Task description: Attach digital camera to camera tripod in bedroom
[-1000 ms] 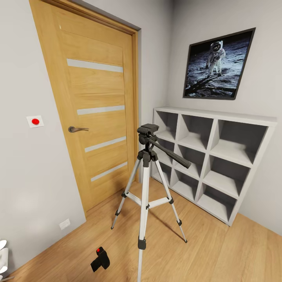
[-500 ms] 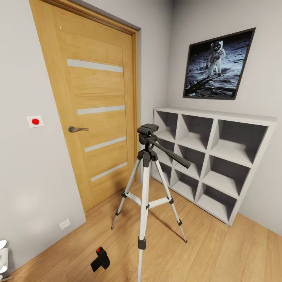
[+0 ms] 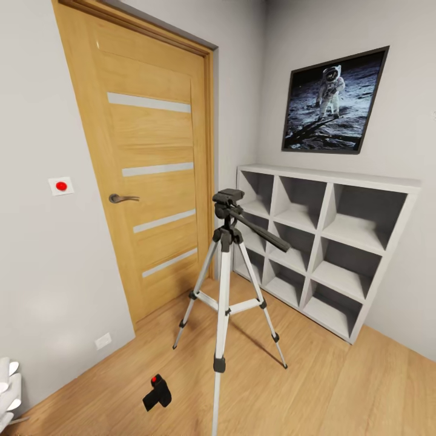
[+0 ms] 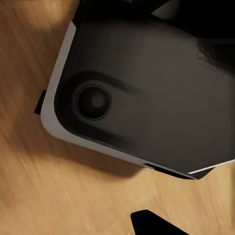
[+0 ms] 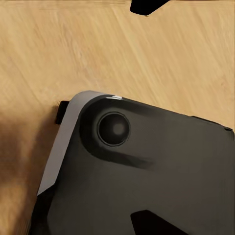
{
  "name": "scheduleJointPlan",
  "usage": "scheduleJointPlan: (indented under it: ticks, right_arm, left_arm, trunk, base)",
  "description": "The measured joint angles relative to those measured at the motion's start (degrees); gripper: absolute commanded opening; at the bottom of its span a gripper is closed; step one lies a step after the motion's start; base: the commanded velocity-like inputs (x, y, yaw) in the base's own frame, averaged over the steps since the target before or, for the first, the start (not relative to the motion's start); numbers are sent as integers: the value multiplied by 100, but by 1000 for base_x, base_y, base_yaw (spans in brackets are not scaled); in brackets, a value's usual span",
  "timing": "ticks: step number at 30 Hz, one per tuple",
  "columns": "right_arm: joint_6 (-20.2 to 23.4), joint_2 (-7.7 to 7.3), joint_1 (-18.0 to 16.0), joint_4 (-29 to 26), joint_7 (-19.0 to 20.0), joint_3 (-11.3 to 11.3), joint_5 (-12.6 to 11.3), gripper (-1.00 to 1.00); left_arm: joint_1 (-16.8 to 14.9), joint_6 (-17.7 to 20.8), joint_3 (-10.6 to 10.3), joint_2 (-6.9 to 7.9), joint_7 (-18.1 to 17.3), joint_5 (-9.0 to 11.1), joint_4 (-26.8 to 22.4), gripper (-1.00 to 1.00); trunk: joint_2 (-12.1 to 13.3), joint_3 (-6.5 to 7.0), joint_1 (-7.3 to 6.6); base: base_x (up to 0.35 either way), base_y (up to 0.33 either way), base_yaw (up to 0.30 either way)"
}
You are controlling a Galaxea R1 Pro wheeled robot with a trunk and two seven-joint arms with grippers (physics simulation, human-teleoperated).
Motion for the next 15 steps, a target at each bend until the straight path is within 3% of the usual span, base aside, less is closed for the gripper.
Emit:
scheduleJointPlan:
  ticks: [12,15]
  right_arm:
    - [308,-23,-4,-1660,15,3,-4,100]
    - [930,-9,-5,-3149,36,-7,-47,100]
  left_arm:
    - [0,1,-2,1,0,1,3,100]
    - [0,1,-2,1,0,0,4,100]
  trunk:
    - [1,0,-1]
    - [1,1,-2]
  base:
    - [-13,0,0]
    - [0,0,0]
